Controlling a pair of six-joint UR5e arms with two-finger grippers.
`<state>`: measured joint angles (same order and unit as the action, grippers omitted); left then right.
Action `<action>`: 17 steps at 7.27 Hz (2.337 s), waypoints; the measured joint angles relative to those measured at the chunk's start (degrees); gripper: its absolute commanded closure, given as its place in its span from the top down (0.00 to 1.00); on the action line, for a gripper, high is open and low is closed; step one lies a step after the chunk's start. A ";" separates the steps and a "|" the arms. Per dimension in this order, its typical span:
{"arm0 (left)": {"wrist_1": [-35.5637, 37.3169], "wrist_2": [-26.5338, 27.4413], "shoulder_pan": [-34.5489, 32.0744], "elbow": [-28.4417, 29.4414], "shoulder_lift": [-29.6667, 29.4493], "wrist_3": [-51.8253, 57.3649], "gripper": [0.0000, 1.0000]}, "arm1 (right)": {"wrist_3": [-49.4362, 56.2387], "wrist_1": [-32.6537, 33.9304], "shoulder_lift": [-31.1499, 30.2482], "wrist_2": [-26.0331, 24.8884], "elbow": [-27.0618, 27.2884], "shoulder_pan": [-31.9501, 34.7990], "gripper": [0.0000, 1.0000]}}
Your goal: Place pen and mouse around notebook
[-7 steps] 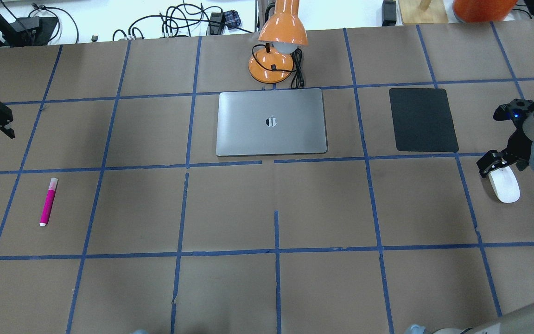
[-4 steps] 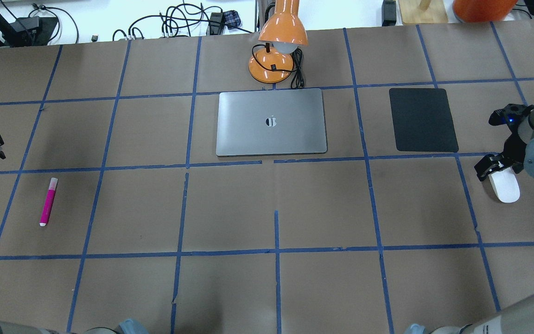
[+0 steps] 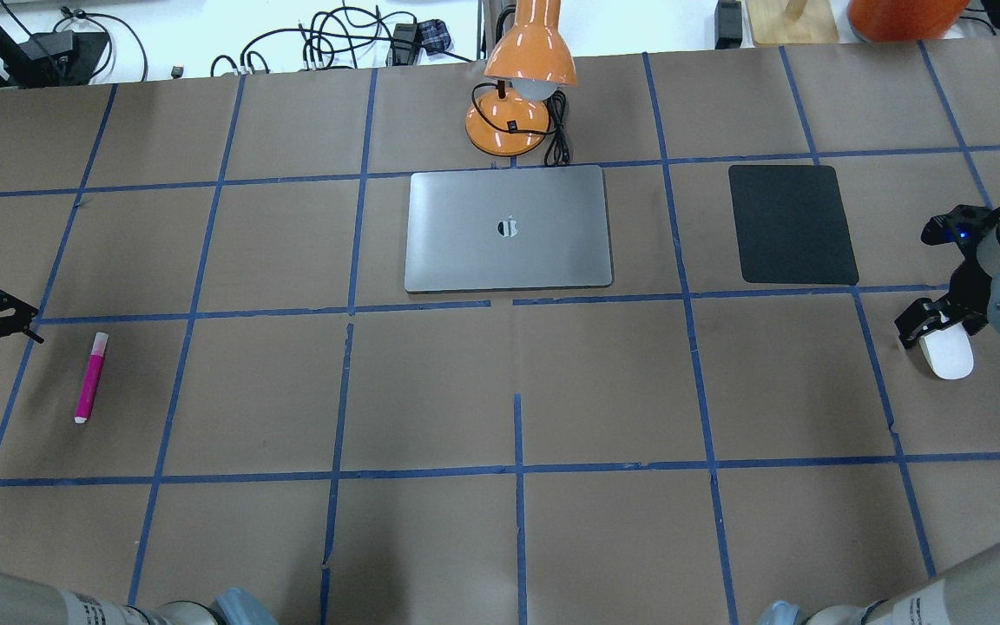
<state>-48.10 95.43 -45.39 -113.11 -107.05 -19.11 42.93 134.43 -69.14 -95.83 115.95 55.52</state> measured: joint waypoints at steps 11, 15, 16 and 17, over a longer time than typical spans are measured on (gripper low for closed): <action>-0.45 -3.46 -2.08 -3.69 -2.30 49.45 1.00 | -24.34 -11.79 12.83 2.23 -26.70 19.75 0.14; -0.02 -3.72 -2.19 -3.85 -3.66 58.48 0.66 | -25.01 -12.56 15.73 2.21 -28.32 20.21 1.00; 0.08 -3.72 -2.22 -3.75 -4.31 58.44 0.27 | -25.06 -13.67 15.18 2.02 -28.68 20.21 1.00; 0.20 -3.58 -2.24 -3.67 -4.45 58.41 0.10 | -25.10 -17.26 13.03 1.63 -29.42 20.31 1.00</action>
<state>-47.90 91.85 -47.63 -116.78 -111.51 39.31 17.83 117.17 -56.11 -94.20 86.53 75.83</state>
